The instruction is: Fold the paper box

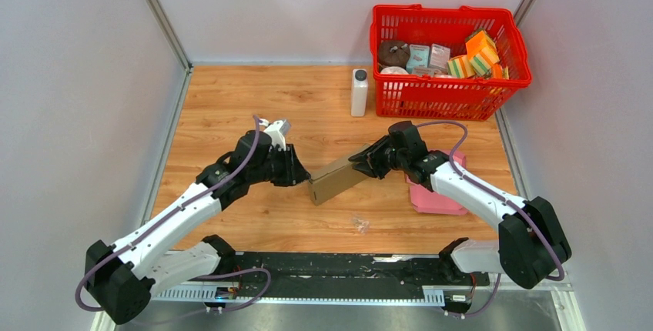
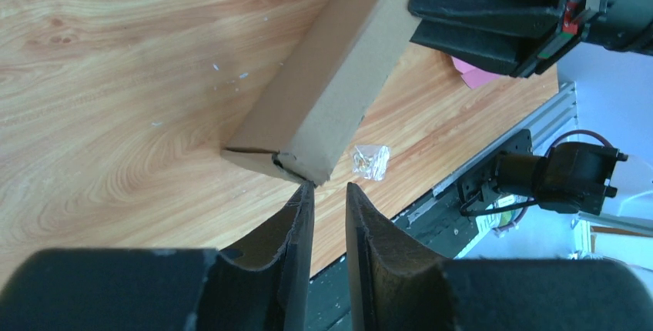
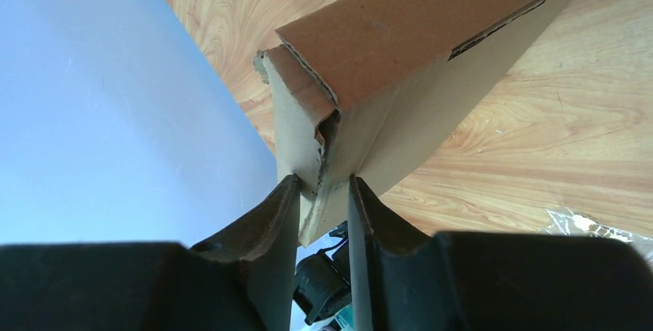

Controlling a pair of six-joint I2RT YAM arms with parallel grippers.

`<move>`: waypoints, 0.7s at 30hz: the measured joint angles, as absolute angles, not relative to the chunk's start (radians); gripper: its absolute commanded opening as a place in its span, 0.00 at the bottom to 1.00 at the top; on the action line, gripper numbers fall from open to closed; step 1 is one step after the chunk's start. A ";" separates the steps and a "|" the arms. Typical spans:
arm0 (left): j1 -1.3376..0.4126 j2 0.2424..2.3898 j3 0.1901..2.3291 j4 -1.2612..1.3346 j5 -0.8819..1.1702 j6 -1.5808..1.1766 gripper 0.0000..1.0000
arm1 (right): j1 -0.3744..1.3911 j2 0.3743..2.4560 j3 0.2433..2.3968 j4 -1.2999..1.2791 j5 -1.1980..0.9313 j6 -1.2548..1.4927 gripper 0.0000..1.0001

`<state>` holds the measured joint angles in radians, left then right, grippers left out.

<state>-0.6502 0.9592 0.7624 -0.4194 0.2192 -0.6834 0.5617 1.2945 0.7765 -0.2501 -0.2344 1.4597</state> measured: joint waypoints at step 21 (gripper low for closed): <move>-0.641 1.052 0.707 -0.317 0.234 -0.699 0.24 | 0.558 1.295 0.781 -0.260 -0.228 1.430 0.32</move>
<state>-0.6411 1.0515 0.7067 -0.3172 0.2344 -0.6987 0.5575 1.2945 0.7811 -0.2596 -0.2279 1.4300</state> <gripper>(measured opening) 0.132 0.315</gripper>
